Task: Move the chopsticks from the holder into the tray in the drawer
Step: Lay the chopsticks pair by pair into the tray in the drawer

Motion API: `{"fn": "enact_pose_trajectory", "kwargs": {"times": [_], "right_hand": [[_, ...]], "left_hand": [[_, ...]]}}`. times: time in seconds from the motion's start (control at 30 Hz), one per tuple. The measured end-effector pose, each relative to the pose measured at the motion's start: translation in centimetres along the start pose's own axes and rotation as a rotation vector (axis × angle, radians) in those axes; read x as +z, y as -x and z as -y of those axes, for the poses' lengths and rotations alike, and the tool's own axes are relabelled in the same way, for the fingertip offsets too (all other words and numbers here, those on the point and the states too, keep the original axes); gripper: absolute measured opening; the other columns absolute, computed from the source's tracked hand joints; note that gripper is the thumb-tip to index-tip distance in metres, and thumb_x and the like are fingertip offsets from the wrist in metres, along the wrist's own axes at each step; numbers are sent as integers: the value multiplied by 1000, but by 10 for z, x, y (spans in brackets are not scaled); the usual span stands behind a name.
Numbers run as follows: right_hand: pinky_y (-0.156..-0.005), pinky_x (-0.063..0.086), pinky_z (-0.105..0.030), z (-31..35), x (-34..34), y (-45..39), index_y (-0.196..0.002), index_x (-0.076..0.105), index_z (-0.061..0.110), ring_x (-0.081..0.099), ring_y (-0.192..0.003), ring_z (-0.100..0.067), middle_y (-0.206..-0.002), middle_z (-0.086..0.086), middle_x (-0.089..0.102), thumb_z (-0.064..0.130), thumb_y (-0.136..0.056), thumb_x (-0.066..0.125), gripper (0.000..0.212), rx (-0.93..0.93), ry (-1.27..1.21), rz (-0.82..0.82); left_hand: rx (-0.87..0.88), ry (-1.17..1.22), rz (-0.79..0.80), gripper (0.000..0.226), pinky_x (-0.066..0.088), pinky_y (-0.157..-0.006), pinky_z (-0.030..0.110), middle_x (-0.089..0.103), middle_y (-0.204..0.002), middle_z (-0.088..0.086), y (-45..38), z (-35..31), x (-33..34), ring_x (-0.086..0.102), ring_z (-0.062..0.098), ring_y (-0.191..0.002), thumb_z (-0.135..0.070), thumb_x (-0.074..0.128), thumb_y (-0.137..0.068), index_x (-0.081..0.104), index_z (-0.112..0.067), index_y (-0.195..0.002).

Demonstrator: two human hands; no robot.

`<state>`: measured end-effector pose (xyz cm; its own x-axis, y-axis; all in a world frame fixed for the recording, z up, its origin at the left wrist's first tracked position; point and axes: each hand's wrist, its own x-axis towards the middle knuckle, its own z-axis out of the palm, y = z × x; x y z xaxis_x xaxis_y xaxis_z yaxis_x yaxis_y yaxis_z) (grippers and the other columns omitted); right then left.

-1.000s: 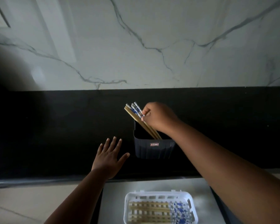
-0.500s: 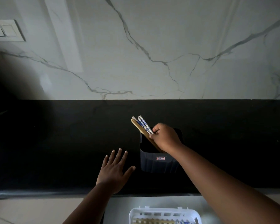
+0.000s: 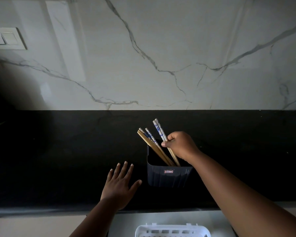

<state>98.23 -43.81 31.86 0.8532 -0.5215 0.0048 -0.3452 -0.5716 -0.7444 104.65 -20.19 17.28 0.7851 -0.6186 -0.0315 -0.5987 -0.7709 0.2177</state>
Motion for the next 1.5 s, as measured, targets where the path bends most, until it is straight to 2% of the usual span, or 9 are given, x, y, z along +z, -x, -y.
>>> {"fn": "enact_pose_trajectory", "kwargs": {"times": [0.13,0.23,0.47,0.7,0.9,1.03,1.2,1.33,1.5], "right_hand": [[-67,56,-35,28,-38,13,-72,67,18,66,-70,-18,-78,-10,73,21,-79,79,14,-62,-251,-104],[-57,58,-25,55,-69,27,-79,72,18,74,-73,-18,-79,-6,77,16,-82,76,5,-96,-500,-56],[-59,59,-29,96,-89,51,-93,69,1,74,-71,-23,-80,-11,76,9,-85,71,12,-56,-922,57],[-47,55,-23,108,-76,65,-84,68,-3,71,-57,-18,-68,-11,74,10,-83,73,14,74,-1089,205],[-49,56,-25,112,-74,71,-99,67,2,73,-65,-21,-88,-12,76,36,-91,65,35,168,-937,232],[-77,57,-32,107,-77,72,-137,48,19,63,-104,-22,-132,-3,56,40,-97,52,45,5,-468,12],[-83,57,-30,102,-67,85,-100,73,21,71,-96,-21,-100,-4,76,17,-89,67,13,-225,-549,330],[-82,60,-42,95,-57,87,-94,74,11,74,-82,-25,-90,-13,76,7,-83,73,12,-216,-550,336],[-57,57,-26,69,-47,89,-90,73,4,73,-71,-20,-78,-12,74,4,-81,75,10,-126,-463,377]], "left_hand": [[-28,32,80,81,-15,-115,37,-21,-157,-3,2,-6,-10,-27,16,-141,-75,13,-87,-12,-30,-149],[33,90,-83,79,-14,-116,35,-20,-160,0,3,-12,-40,-23,17,-143,-63,32,-93,-8,-27,-151],[754,-114,-802,56,29,-114,44,36,-149,15,11,-67,-176,37,32,-139,-37,55,-93,37,-18,-143],[1174,-345,-826,23,49,-97,39,68,-123,0,43,-88,-234,61,21,-118,-17,61,-95,72,-20,-115],[1054,-79,-796,23,57,-81,35,74,-107,5,56,-95,-255,71,21,-96,-10,58,-89,73,-9,-107],[569,536,-681,13,56,-70,22,75,-91,-11,53,-105,-286,71,5,-85,-23,63,-92,73,-26,-99],[235,992,-365,9,56,-62,18,76,-76,-4,32,-107,-309,74,14,-71,-21,69,-88,74,-20,-80],[142,1104,-236,7,58,-60,24,76,-82,9,22,-105,-301,74,22,-71,-14,69,-87,73,-9,-87],[119,1081,-5,25,55,-62,21,74,-90,13,16,-91,-269,72,26,-82,-25,68,-86,69,-7,-102]]}}
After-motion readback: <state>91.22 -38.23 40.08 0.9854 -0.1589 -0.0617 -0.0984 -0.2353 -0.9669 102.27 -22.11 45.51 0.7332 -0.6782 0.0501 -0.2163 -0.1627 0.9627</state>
